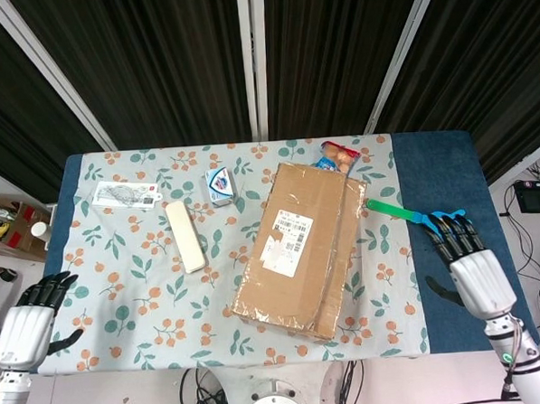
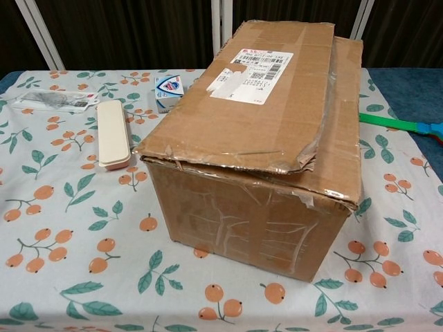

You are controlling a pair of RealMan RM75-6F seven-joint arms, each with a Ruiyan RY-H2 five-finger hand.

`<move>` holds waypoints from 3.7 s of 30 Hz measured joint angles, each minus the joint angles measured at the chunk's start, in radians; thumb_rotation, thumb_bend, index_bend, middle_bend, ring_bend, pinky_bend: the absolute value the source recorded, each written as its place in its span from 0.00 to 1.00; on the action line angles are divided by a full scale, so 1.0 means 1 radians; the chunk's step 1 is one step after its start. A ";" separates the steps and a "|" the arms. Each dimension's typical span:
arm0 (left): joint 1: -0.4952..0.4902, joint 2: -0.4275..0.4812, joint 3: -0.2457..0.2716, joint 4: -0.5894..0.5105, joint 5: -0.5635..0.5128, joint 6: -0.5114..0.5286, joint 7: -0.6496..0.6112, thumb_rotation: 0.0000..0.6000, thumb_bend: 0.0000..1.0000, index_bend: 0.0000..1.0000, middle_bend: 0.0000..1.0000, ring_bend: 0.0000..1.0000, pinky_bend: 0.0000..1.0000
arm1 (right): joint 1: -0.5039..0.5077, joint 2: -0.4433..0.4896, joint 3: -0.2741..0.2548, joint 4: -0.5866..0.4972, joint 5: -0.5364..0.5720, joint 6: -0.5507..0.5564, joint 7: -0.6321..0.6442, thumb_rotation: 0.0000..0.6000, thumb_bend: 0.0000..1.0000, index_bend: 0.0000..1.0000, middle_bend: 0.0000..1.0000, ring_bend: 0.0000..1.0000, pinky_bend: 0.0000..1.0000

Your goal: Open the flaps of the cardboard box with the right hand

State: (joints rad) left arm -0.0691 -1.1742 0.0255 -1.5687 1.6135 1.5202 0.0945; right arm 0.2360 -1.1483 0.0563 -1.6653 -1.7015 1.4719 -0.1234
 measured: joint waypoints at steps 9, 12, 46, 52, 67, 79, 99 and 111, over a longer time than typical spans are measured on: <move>0.008 -0.001 0.000 0.009 -0.003 0.012 -0.005 1.00 0.00 0.14 0.14 0.14 0.23 | 0.171 -0.022 0.076 -0.120 0.023 -0.223 -0.152 1.00 0.15 0.00 0.00 0.00 0.00; 0.010 0.002 -0.002 0.013 -0.006 0.015 -0.010 1.00 0.00 0.14 0.14 0.14 0.23 | 0.216 -0.059 0.095 -0.125 0.051 -0.274 -0.186 1.00 0.15 0.00 0.00 0.00 0.00; 0.032 0.032 -0.006 0.026 -0.019 0.038 -0.034 1.00 0.00 0.14 0.14 0.14 0.23 | 0.501 -0.261 0.271 -0.114 0.192 -0.394 -0.409 1.00 0.30 0.00 0.00 0.00 0.00; 0.038 0.037 -0.004 0.032 -0.022 0.041 -0.043 1.00 0.00 0.14 0.14 0.14 0.23 | 0.615 -0.346 0.327 -0.041 0.289 -0.458 -0.472 1.00 0.30 0.00 0.00 0.00 0.00; 0.061 0.064 -0.009 0.043 -0.040 0.062 -0.074 1.00 0.00 0.14 0.13 0.14 0.23 | 0.778 -0.547 0.368 0.177 0.362 -0.439 -0.466 1.00 0.30 0.00 0.00 0.00 0.00; 0.048 0.049 -0.013 0.055 -0.034 0.042 -0.093 1.00 0.00 0.14 0.13 0.14 0.23 | 0.736 -0.325 0.313 -0.025 0.324 -0.492 -0.295 1.00 0.97 0.26 0.22 0.00 0.00; 0.048 0.036 -0.012 0.056 -0.038 0.034 -0.090 1.00 0.00 0.14 0.14 0.14 0.23 | 0.727 -0.026 0.150 -0.265 0.329 -0.748 -0.192 1.00 1.00 0.39 0.29 0.00 0.00; 0.052 0.036 -0.013 0.066 -0.043 0.035 -0.095 1.00 0.00 0.14 0.14 0.14 0.23 | 0.751 -0.077 0.126 -0.217 0.342 -0.744 -0.214 1.00 1.00 0.31 0.25 0.00 0.00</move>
State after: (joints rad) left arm -0.0173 -1.1382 0.0130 -1.5026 1.5707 1.5547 -0.0007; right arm 0.9868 -1.2250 0.1819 -1.8827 -1.3600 0.7282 -0.3374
